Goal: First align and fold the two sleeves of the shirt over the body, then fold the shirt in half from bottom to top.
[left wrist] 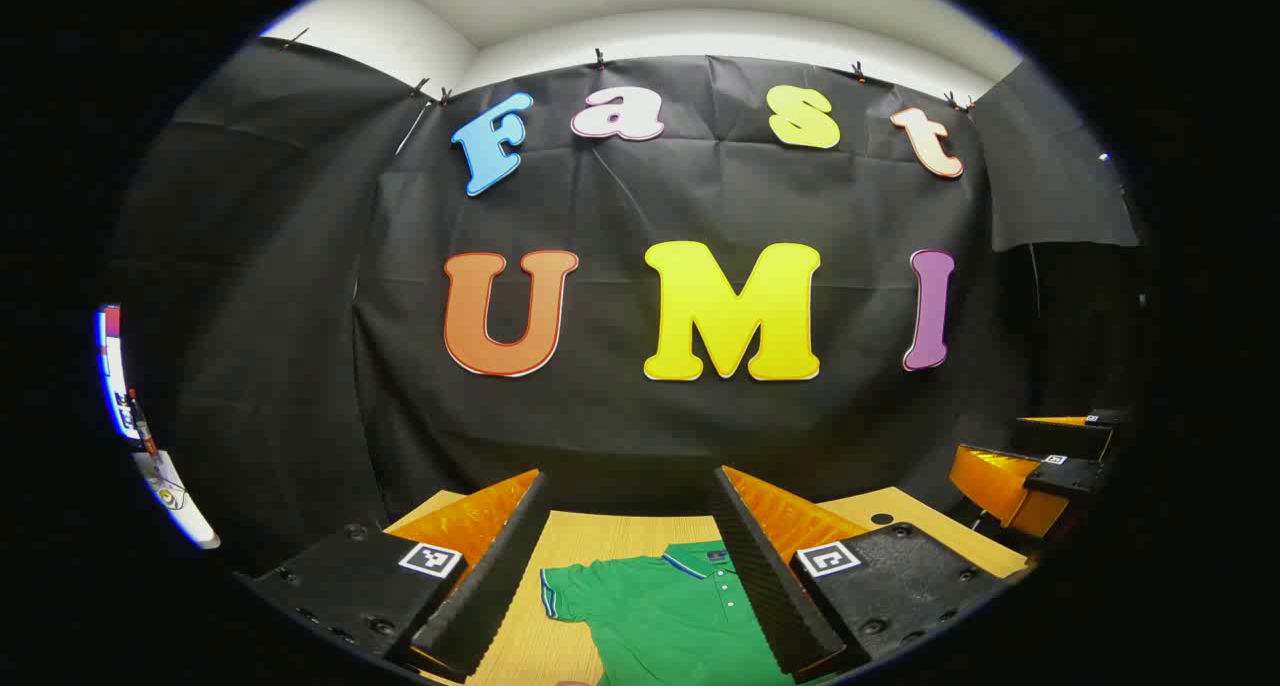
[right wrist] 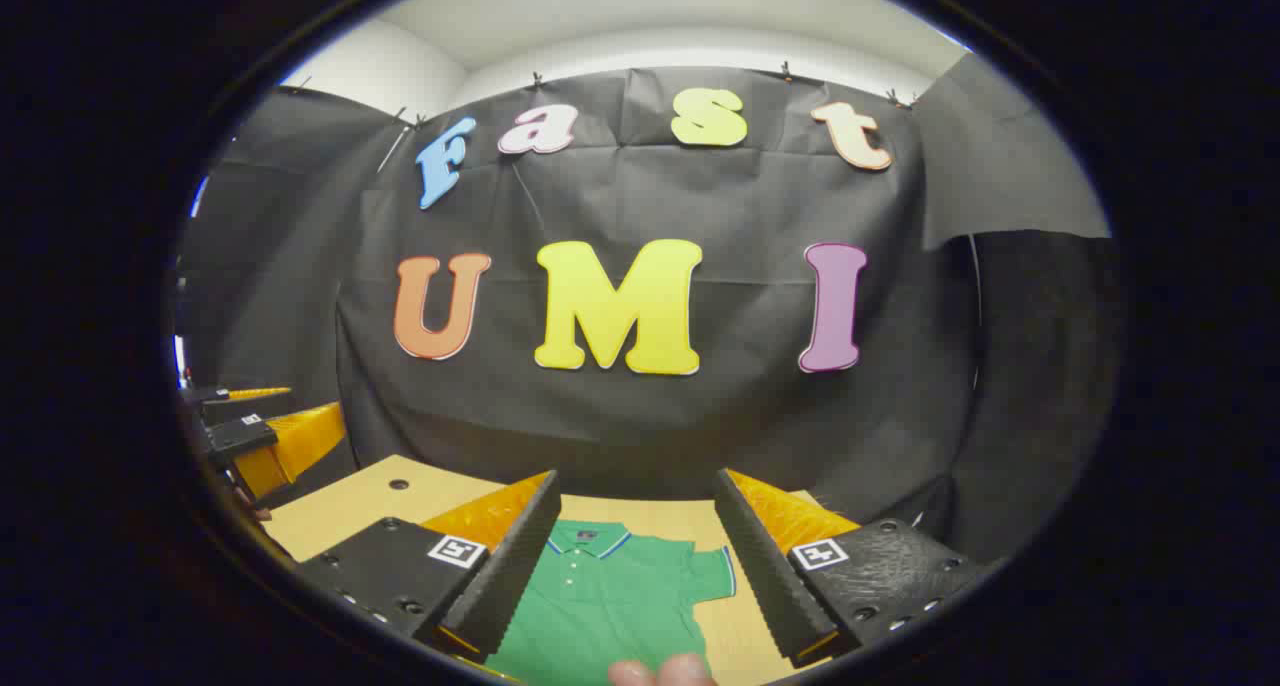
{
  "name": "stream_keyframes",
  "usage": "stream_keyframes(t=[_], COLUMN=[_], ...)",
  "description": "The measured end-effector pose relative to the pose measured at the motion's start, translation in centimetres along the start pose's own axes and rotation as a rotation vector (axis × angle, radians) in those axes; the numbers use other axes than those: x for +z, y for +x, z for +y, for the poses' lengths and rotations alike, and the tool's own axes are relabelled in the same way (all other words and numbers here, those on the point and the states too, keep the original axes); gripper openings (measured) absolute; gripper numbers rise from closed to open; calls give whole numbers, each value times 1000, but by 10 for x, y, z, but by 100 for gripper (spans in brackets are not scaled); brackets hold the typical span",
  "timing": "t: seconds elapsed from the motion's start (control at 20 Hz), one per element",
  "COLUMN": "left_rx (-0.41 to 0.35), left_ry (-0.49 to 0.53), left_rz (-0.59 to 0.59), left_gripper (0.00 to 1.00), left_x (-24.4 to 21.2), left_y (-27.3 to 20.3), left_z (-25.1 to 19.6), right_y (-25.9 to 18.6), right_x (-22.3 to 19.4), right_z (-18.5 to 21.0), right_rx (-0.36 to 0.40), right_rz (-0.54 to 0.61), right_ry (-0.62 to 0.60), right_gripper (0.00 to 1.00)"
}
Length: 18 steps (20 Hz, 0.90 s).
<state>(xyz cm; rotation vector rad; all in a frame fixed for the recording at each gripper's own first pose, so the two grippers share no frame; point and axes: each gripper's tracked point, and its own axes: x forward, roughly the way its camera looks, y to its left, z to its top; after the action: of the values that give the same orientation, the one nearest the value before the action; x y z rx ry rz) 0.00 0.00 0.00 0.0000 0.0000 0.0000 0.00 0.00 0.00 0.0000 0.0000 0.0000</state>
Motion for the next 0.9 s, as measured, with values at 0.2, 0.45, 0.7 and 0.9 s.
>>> stream_keyframes(t=[0.2,0.45,0.7,0.9], left_rx=[6,13,23,26], left_ry=[-8,-14,-11,-17], left_rz=[12,31,36,41], left_gripper=[100,100,100,100], left_x=[-4,-9,-10,-10], left_y=[5,7,9,12], left_z=[0,-3,-5,-8], right_y=[8,15,19,23], right_x=[-5,-7,-8,-9], right_z=[-5,-10,-14,-21], right_rx=[-7,-7,-5,-7], right_rz=[19,24,26,30], right_ry=[5,-2,-3,-1], right_gripper=[95,95,93,96])
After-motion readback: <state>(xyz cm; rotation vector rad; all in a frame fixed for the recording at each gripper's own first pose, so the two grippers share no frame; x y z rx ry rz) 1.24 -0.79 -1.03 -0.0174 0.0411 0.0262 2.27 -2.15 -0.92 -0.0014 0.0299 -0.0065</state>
